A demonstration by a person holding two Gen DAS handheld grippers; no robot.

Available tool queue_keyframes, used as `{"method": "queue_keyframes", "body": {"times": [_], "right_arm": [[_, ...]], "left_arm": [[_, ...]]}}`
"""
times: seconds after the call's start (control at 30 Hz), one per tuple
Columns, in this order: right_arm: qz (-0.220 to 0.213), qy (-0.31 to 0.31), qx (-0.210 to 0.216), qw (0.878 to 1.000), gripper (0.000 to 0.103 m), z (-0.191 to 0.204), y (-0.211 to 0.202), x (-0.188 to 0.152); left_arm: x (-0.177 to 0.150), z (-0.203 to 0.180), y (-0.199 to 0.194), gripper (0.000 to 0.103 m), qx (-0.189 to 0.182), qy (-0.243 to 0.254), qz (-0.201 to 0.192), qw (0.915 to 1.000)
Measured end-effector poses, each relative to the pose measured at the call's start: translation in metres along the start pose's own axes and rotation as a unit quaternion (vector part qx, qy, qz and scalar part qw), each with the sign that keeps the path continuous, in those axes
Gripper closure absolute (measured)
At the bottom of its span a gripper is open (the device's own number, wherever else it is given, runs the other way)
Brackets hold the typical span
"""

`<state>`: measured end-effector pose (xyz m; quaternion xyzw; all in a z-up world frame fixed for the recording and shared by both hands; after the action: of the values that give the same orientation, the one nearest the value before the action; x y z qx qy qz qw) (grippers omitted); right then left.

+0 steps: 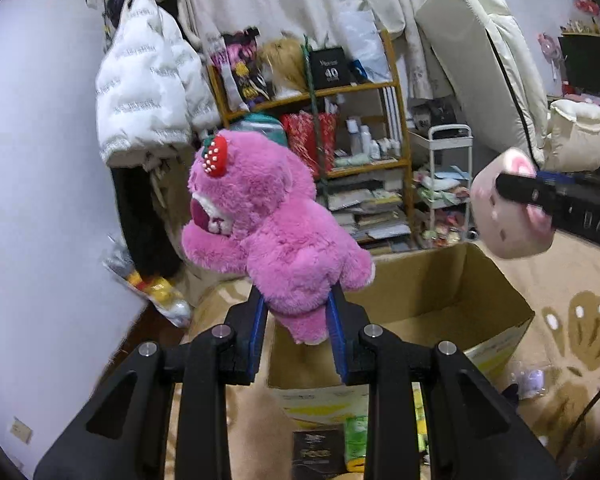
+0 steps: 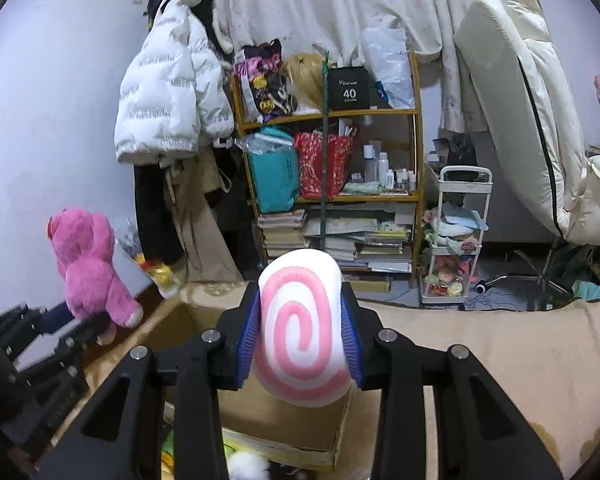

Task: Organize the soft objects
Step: 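Lift the pink bear with the left tool while the right tool lifts the swirl cushion over the box, then open both tools to drop the bear and cushion into the cardboard box, then withdraw both tools from the box toward the remaining plush toys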

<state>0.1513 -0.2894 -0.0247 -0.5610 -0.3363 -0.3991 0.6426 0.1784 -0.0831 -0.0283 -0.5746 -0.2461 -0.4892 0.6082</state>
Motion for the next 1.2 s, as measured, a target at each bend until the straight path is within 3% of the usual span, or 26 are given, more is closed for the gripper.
{"method": "queue_keyframes", "body": {"times": [0.43,0.6,0.73,0.8,0.83,0.9,1.07,1.13,1.2], "right_arm": [[0.057,-0.022,0.025,0.998,0.062,0.007,0.03,-0.028],[0.087,-0.017,0.047,0.995,0.059,0.01,0.035,-0.038],[0.109,-0.037,0.039,0.993,0.057,0.017,0.038,-0.05],[0.111,-0.036,0.041,0.992,0.054,0.018,0.036,-0.052],[0.11,-0.034,0.043,0.992,0.049,0.019,0.034,-0.052],[0.104,-0.031,0.045,0.993,0.041,0.02,0.028,-0.051],[0.095,-0.02,0.044,0.994,0.019,0.019,0.011,-0.047],[0.092,-0.007,0.052,0.994,0.016,0.018,0.004,-0.047],[0.089,0.004,0.051,0.995,0.016,0.016,-0.003,-0.048]], "left_arm": [[-0.029,-0.016,0.032,0.075,-0.052,0.008,0.065,0.9965],[-0.037,-0.02,0.036,0.072,-0.063,0.009,0.09,0.994],[-0.043,-0.019,0.031,0.072,-0.068,0.008,0.104,0.9922],[-0.044,-0.016,0.025,0.062,-0.055,0.007,0.101,0.9933],[-0.044,-0.013,0.022,0.045,-0.048,0.004,0.101,0.9937],[-0.044,-0.007,0.015,0.031,-0.03,-0.005,0.095,0.9951],[-0.042,0.001,-0.004,0.024,-0.022,-0.002,0.092,0.9955],[-0.042,0.003,-0.012,0.014,-0.008,0.001,0.086,0.9963],[-0.042,0.007,-0.023,0.009,-0.002,-0.003,0.078,0.9969]]}}
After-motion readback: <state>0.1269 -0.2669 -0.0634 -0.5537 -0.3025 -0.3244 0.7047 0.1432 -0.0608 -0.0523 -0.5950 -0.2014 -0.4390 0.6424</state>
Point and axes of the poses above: each gripper's, at about its wrist camera, not at the fingertips, and y roughly the way its jaws point, z to its left, x to its top, the point moved 4 cm from there along y, roughly the way its jaws point
